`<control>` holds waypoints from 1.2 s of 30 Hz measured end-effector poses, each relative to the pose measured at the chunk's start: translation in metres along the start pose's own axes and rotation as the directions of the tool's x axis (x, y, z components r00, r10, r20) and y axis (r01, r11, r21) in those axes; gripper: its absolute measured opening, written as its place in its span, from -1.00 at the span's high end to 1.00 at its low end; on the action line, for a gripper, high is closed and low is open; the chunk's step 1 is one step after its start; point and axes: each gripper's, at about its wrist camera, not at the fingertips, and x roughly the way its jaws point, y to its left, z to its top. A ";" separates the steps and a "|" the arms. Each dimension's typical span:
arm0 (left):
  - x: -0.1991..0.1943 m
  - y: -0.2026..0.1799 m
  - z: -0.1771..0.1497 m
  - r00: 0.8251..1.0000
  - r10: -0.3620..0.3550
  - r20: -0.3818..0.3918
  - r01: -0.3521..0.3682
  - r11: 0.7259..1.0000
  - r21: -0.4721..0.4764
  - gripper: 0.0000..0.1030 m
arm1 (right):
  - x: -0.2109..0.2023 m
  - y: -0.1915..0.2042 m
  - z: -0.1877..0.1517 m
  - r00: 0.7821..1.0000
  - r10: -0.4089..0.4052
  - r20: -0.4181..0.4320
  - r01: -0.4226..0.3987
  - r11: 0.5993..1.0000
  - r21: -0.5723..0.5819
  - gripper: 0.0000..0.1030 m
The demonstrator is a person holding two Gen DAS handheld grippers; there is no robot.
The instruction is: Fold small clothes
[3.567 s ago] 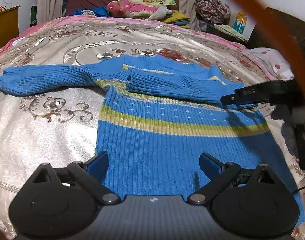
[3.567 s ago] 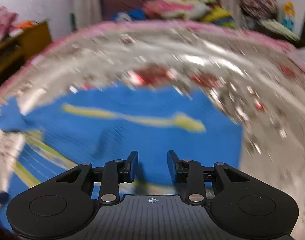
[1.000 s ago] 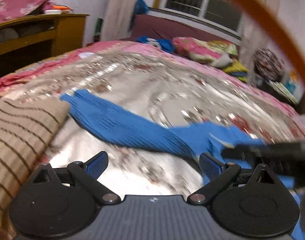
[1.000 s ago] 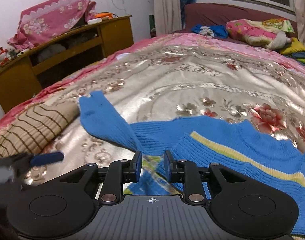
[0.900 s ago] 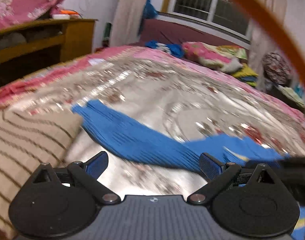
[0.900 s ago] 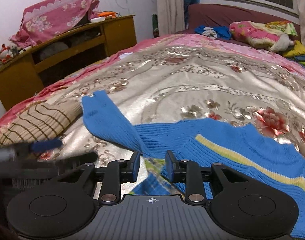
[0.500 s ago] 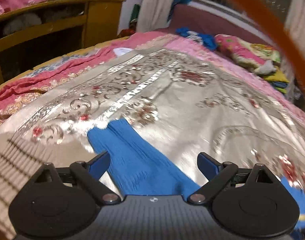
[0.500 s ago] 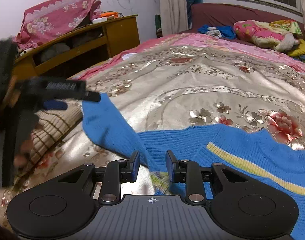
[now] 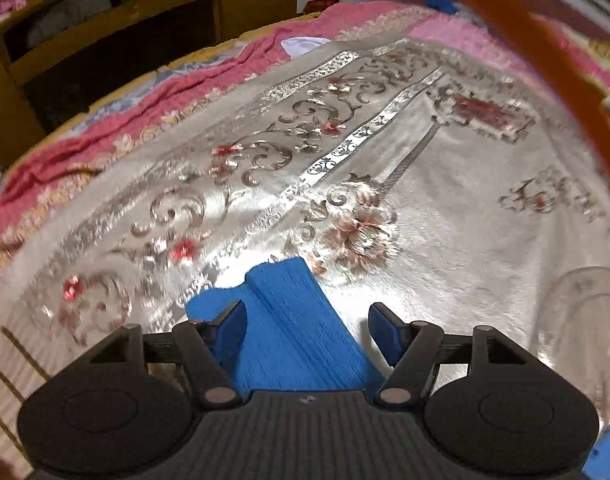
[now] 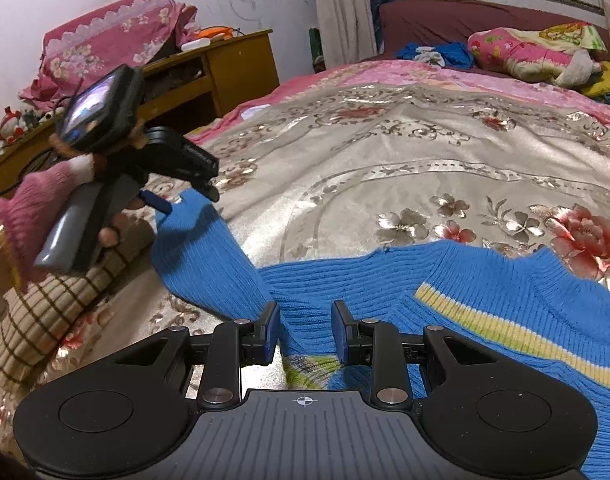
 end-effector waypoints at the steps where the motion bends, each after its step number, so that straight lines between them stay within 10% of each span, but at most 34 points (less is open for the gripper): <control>1: 0.004 -0.005 0.002 0.999 0.034 -0.010 -0.033 0.999 0.024 -0.39 | 0.000 -0.001 -0.001 1.000 0.005 0.000 -0.005 1.000 0.004 0.45; 8: 0.009 -0.005 -0.002 0.996 0.086 -0.009 -0.085 0.994 0.061 0.63 | -0.002 -0.007 -0.003 1.000 0.023 0.009 -0.023 0.999 0.036 0.45; 15: -0.031 -0.003 -0.006 0.989 -0.121 0.089 0.118 0.992 0.043 0.69 | -0.014 -0.009 -0.001 0.999 0.023 0.038 -0.025 0.998 0.060 0.45; 24: -0.102 -0.069 -0.038 0.854 -0.515 0.066 0.486 0.838 0.247 0.69 | -0.030 -0.020 0.015 0.997 0.001 0.083 -0.013 0.989 0.147 0.45; 31: -0.130 -0.116 -0.083 0.767 -0.640 -0.049 0.612 0.707 0.354 0.69 | -0.053 -0.052 0.014 0.993 -0.057 0.100 0.030 0.966 0.257 0.45; 36: -0.122 -0.134 -0.121 0.743 -0.657 -0.127 0.650 0.665 0.366 0.69 | -0.066 -0.089 -0.001 0.994 -0.079 0.073 0.043 0.915 0.401 0.40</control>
